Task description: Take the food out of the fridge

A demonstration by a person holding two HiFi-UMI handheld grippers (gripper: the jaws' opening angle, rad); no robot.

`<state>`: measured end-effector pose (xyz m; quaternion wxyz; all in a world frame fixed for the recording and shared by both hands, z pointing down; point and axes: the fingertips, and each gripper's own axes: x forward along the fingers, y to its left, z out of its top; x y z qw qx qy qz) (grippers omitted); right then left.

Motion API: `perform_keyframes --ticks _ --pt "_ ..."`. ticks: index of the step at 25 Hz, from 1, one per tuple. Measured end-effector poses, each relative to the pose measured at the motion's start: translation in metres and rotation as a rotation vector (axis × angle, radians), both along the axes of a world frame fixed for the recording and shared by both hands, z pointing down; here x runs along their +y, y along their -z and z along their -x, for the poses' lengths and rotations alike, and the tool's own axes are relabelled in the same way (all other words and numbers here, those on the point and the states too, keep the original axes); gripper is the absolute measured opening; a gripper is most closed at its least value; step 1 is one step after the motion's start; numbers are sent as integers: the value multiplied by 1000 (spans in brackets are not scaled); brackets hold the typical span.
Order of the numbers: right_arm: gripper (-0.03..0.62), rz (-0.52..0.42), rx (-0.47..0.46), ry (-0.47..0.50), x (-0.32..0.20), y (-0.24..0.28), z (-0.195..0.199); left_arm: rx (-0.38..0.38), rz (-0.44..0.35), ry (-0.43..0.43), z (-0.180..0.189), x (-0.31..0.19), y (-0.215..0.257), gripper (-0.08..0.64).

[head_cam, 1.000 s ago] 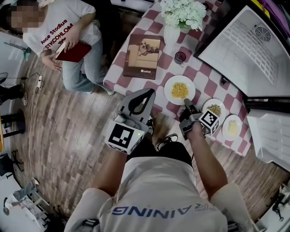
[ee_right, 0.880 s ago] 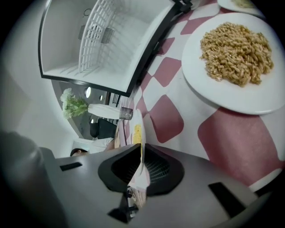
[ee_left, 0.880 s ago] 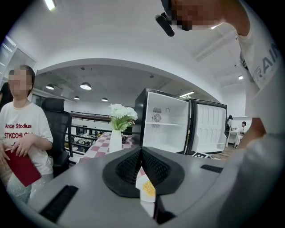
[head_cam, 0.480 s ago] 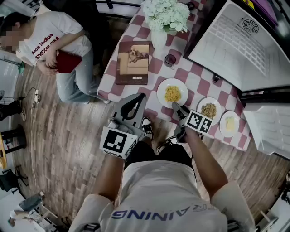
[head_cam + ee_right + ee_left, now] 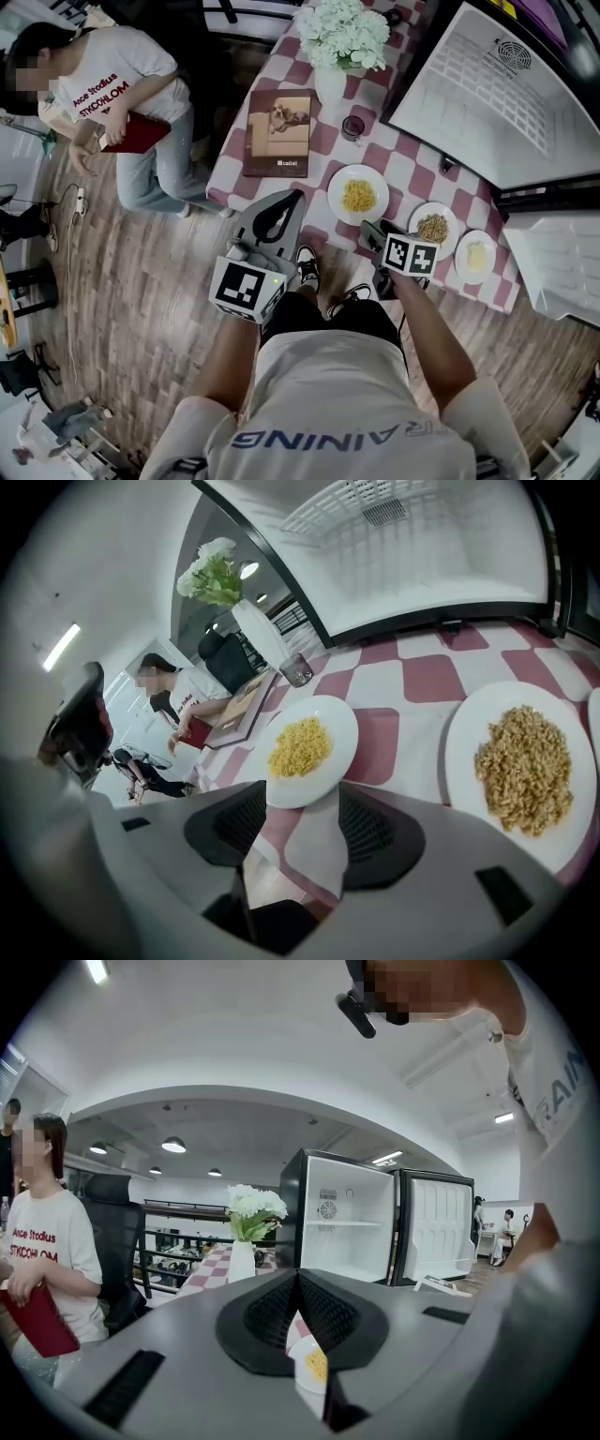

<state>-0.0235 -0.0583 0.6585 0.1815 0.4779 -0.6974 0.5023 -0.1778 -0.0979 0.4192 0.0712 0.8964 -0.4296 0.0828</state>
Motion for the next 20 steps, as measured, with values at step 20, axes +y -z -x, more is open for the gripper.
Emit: perform_keyframes --ticks 20 --pt "21 -707 196 -270 -4 262 -155 56 -150 -284 -133 14 93 8"
